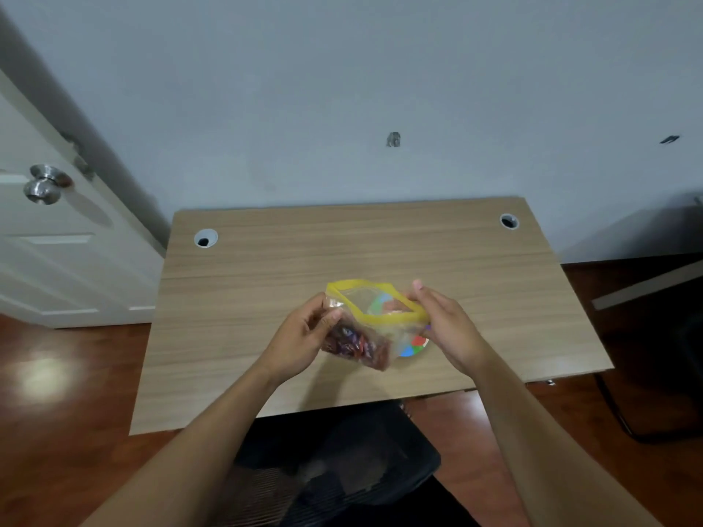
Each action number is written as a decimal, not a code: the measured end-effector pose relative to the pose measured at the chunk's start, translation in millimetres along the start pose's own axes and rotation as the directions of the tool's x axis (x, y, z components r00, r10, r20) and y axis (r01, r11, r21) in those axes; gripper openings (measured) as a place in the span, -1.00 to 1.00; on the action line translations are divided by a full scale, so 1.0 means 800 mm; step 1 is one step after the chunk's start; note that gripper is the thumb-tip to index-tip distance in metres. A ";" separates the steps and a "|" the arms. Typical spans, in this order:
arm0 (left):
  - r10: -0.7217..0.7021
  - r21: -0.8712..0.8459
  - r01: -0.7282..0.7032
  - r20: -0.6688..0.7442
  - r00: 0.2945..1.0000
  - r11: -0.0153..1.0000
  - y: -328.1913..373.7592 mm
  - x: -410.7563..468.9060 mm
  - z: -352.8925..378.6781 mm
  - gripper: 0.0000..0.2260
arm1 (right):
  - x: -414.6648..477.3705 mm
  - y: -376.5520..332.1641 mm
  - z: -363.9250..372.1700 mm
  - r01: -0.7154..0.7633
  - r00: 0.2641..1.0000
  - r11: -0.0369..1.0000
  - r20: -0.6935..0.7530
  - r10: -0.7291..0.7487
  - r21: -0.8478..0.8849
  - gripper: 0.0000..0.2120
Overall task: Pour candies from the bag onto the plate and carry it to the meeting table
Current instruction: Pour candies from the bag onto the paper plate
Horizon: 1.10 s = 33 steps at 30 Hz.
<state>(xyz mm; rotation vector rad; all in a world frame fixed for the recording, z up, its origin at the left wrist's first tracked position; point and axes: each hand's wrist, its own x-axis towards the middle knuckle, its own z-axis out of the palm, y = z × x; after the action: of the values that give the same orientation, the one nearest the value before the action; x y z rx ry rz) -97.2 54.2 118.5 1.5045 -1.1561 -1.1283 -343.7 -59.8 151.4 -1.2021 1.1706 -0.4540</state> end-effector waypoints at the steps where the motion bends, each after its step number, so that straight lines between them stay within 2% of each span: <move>1: -0.010 -0.016 0.011 0.006 1.000 1.000 0.005 0.003 0.005 -0.85 | 0.004 0.009 -0.008 -0.046 0.999 0.995 -0.012 0.048 0.090 -0.39; 4: -0.064 -0.099 0.064 0.006 0.998 0.993 0.013 0.014 0.024 -0.78 | 0.009 0.033 -0.024 -0.132 0.990 0.959 -0.009 0.139 0.253 -0.17; 8: -0.170 -0.132 0.176 0.056 0.984 0.975 0.009 0.034 0.061 -0.77 | 0.010 0.061 -0.034 -0.167 0.986 0.932 0.063 0.155 0.321 -0.19; 11: -0.233 -0.139 0.244 0.092 0.968 0.960 -0.003 0.052 0.091 -0.67 | 0.020 0.084 -0.043 -0.261 0.964 0.938 0.121 0.239 0.227 -0.07; 15: -0.326 -0.068 0.331 0.072 0.943 0.941 -0.014 0.066 0.134 -0.70 | 0.029 0.104 -0.059 -0.233 0.972 0.972 0.003 0.233 -0.043 -0.12; 17: -0.328 0.017 0.328 0.043 0.944 0.945 -0.024 0.071 0.154 -0.68 | 0.034 0.116 -0.068 -0.215 0.976 0.974 -0.030 0.213 -0.073 -0.14; 19: -0.335 0.090 0.333 0.007 0.942 0.938 -0.045 0.076 0.172 -0.67 | 0.041 0.128 -0.075 -0.207 0.977 0.976 -0.054 0.204 -0.059 -0.26; 22: -0.420 0.159 0.420 -0.035 0.907 0.893 -0.077 0.085 0.191 -0.67 | 0.054 0.144 -0.084 -0.226 0.970 0.973 -0.104 0.221 -0.045 -0.47; 24: -0.477 0.159 0.477 -0.043 0.878 0.864 -0.091 0.088 0.202 -0.65 | 0.062 0.158 -0.089 -0.231 0.969 0.968 -0.108 0.221 -0.095 -0.52; 27: -0.564 0.177 0.561 -0.044 0.825 0.808 -0.101 0.092 0.215 -0.60 | 0.080 0.187 -0.093 -0.263 0.965 0.944 -0.067 0.255 -0.200 -0.43; 33: -0.686 0.201 0.681 -0.056 0.725 0.704 -0.128 0.092 0.228 -0.56 | 0.108 0.221 -0.100 -0.343 0.934 0.897 0.001 0.357 -0.278 -0.32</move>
<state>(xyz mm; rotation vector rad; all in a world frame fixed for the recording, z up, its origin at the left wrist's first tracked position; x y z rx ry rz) -248.6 -24.0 -23.9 2.1965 -0.7327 -1.5458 -430.4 -102.9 -37.2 -1.1935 1.4034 0.0149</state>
